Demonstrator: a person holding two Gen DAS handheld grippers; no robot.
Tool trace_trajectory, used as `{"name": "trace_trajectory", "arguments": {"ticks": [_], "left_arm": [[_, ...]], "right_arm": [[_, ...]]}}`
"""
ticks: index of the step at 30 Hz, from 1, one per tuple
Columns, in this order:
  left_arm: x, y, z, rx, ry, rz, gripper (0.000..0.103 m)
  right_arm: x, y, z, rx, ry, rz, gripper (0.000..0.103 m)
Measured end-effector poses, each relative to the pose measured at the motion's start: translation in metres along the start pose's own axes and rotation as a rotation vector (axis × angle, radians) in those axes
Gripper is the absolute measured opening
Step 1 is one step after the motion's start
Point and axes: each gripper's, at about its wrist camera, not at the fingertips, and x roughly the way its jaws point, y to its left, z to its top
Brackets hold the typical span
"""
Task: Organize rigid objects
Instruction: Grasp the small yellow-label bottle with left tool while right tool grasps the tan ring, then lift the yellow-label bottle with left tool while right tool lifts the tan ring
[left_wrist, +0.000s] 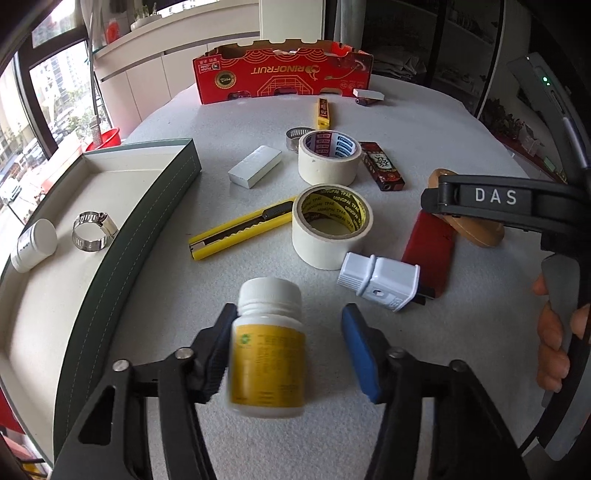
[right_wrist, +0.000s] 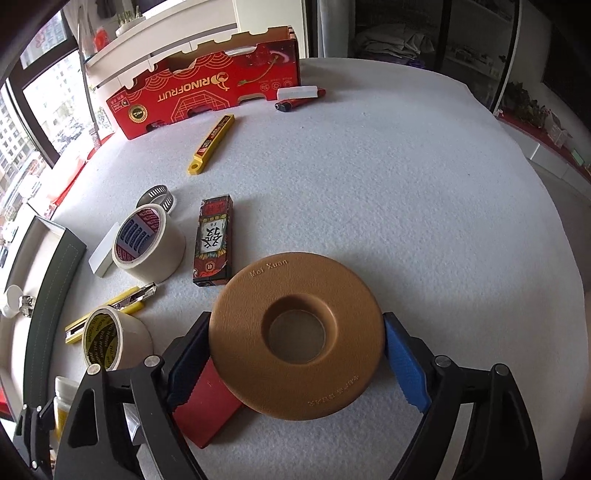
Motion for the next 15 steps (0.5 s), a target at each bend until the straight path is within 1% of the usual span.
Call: {"name": "trace_trajectory", "arguments": {"ticks": [1, 6, 11, 15], "left_arm": [[-0.001, -0.001, 0.000, 0.008, 0.005, -0.013, 0.038], [-0.006, 0.000, -0.006, -0.016, 0.004, -0.034, 0.038], [-0.021, 0.016, -0.009, -0.092, -0.029, -0.126, 0.038], [-0.030, 0.035, -0.011, -0.153, -0.049, -0.162, 0.038]], "right_arm": [[-0.006, -0.002, -0.002, 0.002, -0.010, 0.002, 0.088], [-0.038, -0.013, -0.015, 0.033, -0.055, 0.035, 0.088], [-0.070, -0.022, -0.040, 0.081, -0.082, 0.090, 0.088], [-0.091, -0.025, -0.063, 0.116, -0.102, 0.116, 0.088]]}}
